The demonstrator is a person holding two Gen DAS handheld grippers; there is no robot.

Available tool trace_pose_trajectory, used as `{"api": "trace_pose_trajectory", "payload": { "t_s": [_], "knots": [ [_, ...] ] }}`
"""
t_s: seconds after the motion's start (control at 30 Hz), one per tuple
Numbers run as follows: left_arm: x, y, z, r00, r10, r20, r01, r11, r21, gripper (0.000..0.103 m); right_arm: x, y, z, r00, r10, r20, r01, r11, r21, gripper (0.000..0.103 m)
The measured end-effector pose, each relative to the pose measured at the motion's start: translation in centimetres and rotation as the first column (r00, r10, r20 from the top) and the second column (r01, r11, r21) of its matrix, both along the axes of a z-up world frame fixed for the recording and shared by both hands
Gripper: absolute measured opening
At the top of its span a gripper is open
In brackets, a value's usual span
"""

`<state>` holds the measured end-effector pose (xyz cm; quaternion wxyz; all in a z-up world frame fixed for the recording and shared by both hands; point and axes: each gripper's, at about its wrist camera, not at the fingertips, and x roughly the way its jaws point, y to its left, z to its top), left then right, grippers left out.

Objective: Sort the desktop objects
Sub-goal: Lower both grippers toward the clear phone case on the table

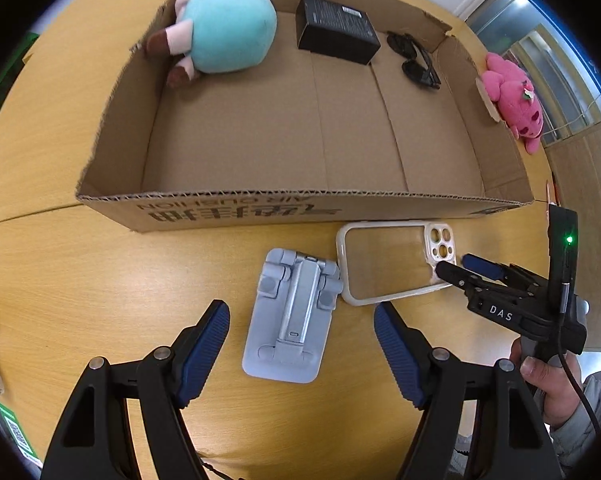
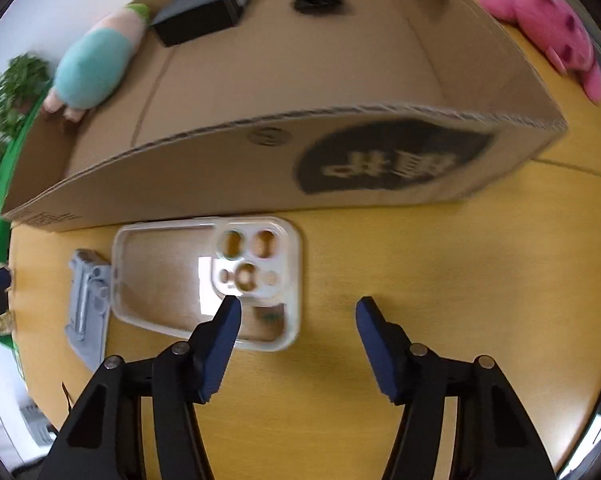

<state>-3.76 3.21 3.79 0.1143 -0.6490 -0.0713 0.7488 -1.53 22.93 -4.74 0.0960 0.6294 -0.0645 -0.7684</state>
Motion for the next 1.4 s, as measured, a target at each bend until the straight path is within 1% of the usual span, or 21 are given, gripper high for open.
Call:
{"api": "trace_pose_trajectory", "payload": {
  "t_s": [0.07,0.17,0.27,0.3,0.4,0.43,0.47,0.53,0.57,0.67,0.77,0.8,0.83,0.9,0.97,1.03,1.1,1.2,1.27,1.33,1.4],
  "knots": [
    [-0.2,0.3,-0.5,1.0,-0.008,0.01,0.007,1.0,0.022,0.074,0.1,-0.7,0.0,0.999,0.043,-0.013,-0.043,0.999,-0.008,0.065],
    [-0.8,1.3,-1.0,0.999,-0.036,-0.002,0.036,0.997,0.068,0.074,0.6,-1.7,0.1,0.991,0.131,-0.037,-0.13,0.991,0.031,0.065],
    [-1.7,2.8,-2.0,0.997,-0.073,-0.008,0.073,0.991,0.109,0.074,1.4,-1.9,0.2,0.982,0.188,-0.022,-0.188,0.982,0.008,0.065],
    [-1.9,3.3,-2.4,0.997,-0.083,-0.006,0.083,0.989,0.123,0.074,1.6,-1.6,0.2,0.98,0.199,-0.01,-0.199,0.98,-0.009,0.065],
    [-2.6,5.0,-4.4,0.993,-0.117,0.018,0.113,0.982,0.151,0.074,2.3,-0.3,0.2,0.983,0.185,0.015,-0.184,0.982,-0.038,0.065],
    [-2.7,5.7,-5.0,0.991,-0.129,0.025,0.124,0.979,0.161,0.075,2.4,0.1,0.3,0.974,0.225,0.019,-0.224,0.974,-0.046,0.065],
    [-2.7,6.1,-4.9,0.991,-0.136,-0.012,0.136,0.977,0.164,0.075,2.5,0.4,0.4,0.974,0.226,0.017,-0.225,0.973,-0.052,0.065],
    [-3.0,6.9,-5.2,0.988,-0.154,-0.018,0.155,0.971,0.182,0.075,2.7,0.7,0.6,0.97,0.243,0.014,-0.242,0.969,-0.049,0.065],
    [-3.2,7.0,-5.8,0.988,-0.154,0.008,0.149,0.968,0.2,0.075,2.7,0.7,0.6,0.967,0.254,0.012,-0.253,0.966,-0.046,0.065],
    [-3.2,7.7,-6.1,0.987,-0.163,0.003,0.159,0.964,0.212,0.075,2.5,0.7,0.5,0.961,0.275,0.007,-0.274,0.961,-0.041,0.065],
    [-2.6,8.6,-7.0,0.981,-0.181,0.07,0.154,0.948,0.28,0.075,2.4,0.8,0.3,0.959,0.283,0.005,-0.283,0.958,-0.053,0.065],
    [-2.1,8.9,-6.9,0.98,-0.187,0.06,0.162,0.943,0.289,0.075,2.6,1.0,0.3,0.957,0.289,0.004,-0.288,0.956,-0.057,0.065],
    [-1.6,9.4,-7.1,0.976,-0.203,0.078,0.171,0.939,0.299,0.075,2.9,1.2,0.2,0.955,0.296,0.003,-0.295,0.954,-0.06,0.065],
    [-0.3,10.5,-7.1,0.971,-0.227,0.073,0.196,0.933,0.303,0.075,2.8,0.8,0.1,0.949,0.314,0.005,-0.313,0.948,-0.063,0.065],
    [0.7,11.5,-7.1,0.964,-0.257,0.073,0.224,0.926,0.304,0.075,4.0,1.2,0.0,0.941,0.337,0.004,-0.336,0.939,-0.072,0.067],
    [1.4,12.1,-6.9,0.955,-0.288,0.063,0.26,0.924,0.28,0.075,4.9,1.5,0.0,0.929,0.371,0.005,-0.37,0.927,-0.066,0.067],
    [1.4,11.8,-6.8,0.962,-0.266,0.059,0.245,0.939,0.241,0.075,5.1,1.9,-0.1,0.919,0.395,0.008,-0.394,0.917,-0.055,0.067],
    [0.6,10.0,-6.7,0.985,-0.166,0.054,0.149,0.962,0.228,0.075,4.3,2.6,0.0,0.92,0.393,-0.015,-0.393,0.918,-0.046,0.068],
    [0.1,9.1,-6.8,0.992,-0.115,0.056,0.097,0.962,0.257,0.075,3.5,3.0,0.2,0.919,0.392,-0.032,-0.393,0.918,-0.045,0.076],
    [0.0,9.1,-6.8,0.992,-0.113,0.053,0.096,0.961,0.259,0.075,2.6,2.5,0.2,0.916,0.397,-0.046,-0.399,0.916,-0.046,0.08],
    [0.1,9.2,-6.8,0.991,-0.123,0.05,0.105,0.958,0.267,0.075,1.9,1.4,-0.3,0.904,0.424,-0.046,-0.427,0.903,-0.057,0.08]
  ]
}}
